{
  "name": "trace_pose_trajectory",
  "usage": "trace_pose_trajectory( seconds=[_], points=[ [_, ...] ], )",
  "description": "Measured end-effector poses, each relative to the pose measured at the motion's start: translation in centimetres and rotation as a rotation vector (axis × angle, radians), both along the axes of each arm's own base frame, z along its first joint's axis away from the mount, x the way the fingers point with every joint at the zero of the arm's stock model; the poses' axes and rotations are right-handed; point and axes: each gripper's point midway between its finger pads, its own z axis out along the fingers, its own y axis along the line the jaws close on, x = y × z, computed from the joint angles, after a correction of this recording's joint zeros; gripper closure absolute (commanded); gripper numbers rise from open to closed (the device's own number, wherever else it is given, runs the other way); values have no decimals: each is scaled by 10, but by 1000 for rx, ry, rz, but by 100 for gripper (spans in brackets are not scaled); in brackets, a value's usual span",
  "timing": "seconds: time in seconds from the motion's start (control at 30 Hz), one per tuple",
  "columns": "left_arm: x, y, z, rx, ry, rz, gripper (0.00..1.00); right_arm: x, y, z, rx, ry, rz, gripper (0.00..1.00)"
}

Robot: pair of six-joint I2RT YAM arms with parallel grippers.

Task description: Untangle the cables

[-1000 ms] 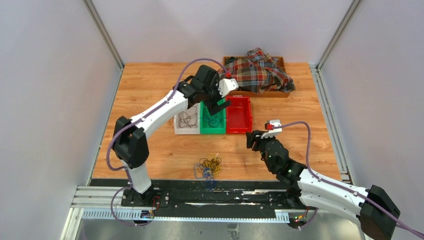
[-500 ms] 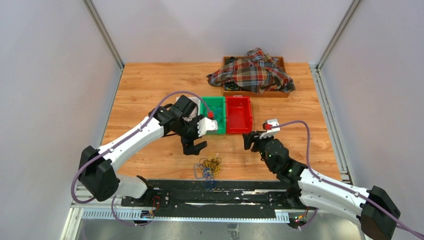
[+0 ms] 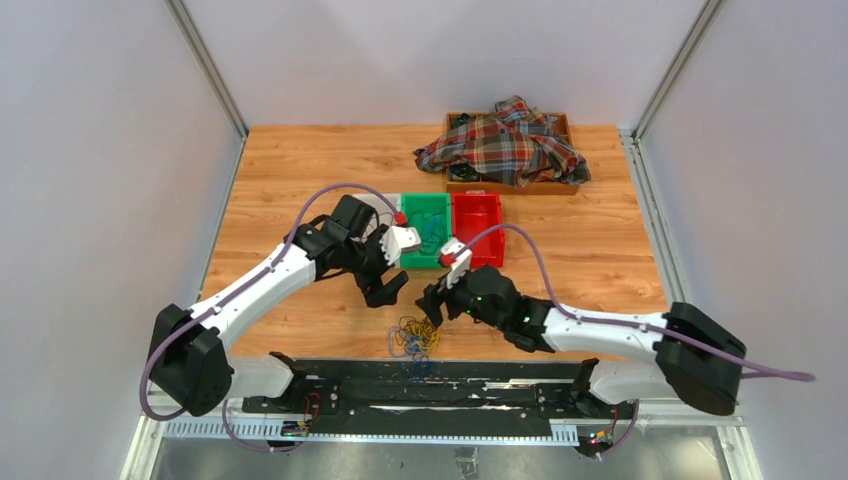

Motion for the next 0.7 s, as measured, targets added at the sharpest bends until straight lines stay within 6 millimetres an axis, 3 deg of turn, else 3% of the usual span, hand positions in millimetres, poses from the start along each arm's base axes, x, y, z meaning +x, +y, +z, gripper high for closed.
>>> trace_pose_trajectory(
  seconds=[0.1, 0.2, 0.37, 0.5, 0.7],
  points=[
    [3, 2, 3, -10, -6, 18, 3, -12, 26, -8, -23, 20, 96, 38],
    [1, 3, 4, -14, -10, 22, 3, -17, 29, -30, -67, 56, 118, 47],
    [0, 2, 3, -19, -2, 17, 5, -32, 3, -75, -136, 132, 97, 67],
    [-3, -1, -1, -22, 24, 5, 7, -42, -30, -105, -172, 187, 25, 73],
    [-21, -18, -14, 0, 68, -79, 8, -40, -54, -105, -110, 191, -91, 77]
  ],
)
